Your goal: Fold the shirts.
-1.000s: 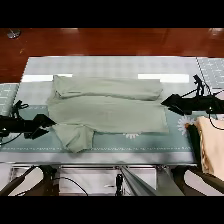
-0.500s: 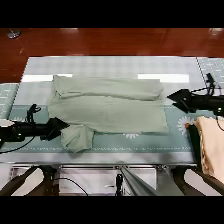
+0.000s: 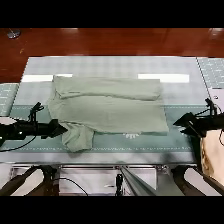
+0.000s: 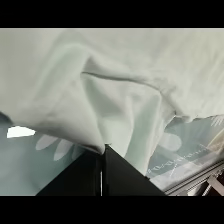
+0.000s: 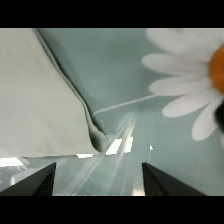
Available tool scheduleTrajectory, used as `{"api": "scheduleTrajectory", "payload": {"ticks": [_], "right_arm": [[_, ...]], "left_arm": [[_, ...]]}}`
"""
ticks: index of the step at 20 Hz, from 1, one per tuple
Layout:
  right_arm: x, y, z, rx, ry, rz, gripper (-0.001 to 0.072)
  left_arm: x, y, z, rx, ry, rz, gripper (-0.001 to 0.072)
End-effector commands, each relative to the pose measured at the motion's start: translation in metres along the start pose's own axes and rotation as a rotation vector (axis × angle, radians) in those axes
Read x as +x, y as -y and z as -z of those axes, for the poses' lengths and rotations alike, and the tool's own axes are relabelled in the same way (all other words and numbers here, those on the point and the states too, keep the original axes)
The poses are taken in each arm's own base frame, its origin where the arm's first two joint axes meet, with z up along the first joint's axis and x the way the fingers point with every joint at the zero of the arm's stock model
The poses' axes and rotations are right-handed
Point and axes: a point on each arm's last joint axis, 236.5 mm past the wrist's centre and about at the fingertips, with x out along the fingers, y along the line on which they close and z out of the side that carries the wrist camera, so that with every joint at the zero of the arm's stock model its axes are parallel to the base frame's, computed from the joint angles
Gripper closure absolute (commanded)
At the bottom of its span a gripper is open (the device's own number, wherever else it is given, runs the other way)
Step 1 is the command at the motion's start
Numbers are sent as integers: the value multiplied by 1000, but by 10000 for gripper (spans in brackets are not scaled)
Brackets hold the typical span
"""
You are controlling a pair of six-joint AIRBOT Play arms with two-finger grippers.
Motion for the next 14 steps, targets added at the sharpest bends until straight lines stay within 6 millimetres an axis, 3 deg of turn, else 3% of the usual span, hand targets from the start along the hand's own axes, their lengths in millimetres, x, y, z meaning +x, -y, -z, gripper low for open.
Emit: {"api": "scheduleTrajectory", "payload": {"ticks": [1, 2, 6, 9, 14], "right_arm": [[24, -9, 5, -42, -1, 41, 92], [27, -14, 2, -54, 15, 48, 92], [43, -23, 24, -91, -95, 61, 92], [55, -26, 27, -92, -122, 70, 92], [67, -54, -10, -5, 11, -57, 93]], "left_arm": [[-2, 4, -4, 8, 9, 10, 689], [-2, 4, -5, 9, 13, 8, 689], [-2, 2, -8, 8, 26, 2, 689], [-2, 3, -8, 8, 26, 2, 689], [-2, 3, -8, 8, 26, 2, 688]]}}
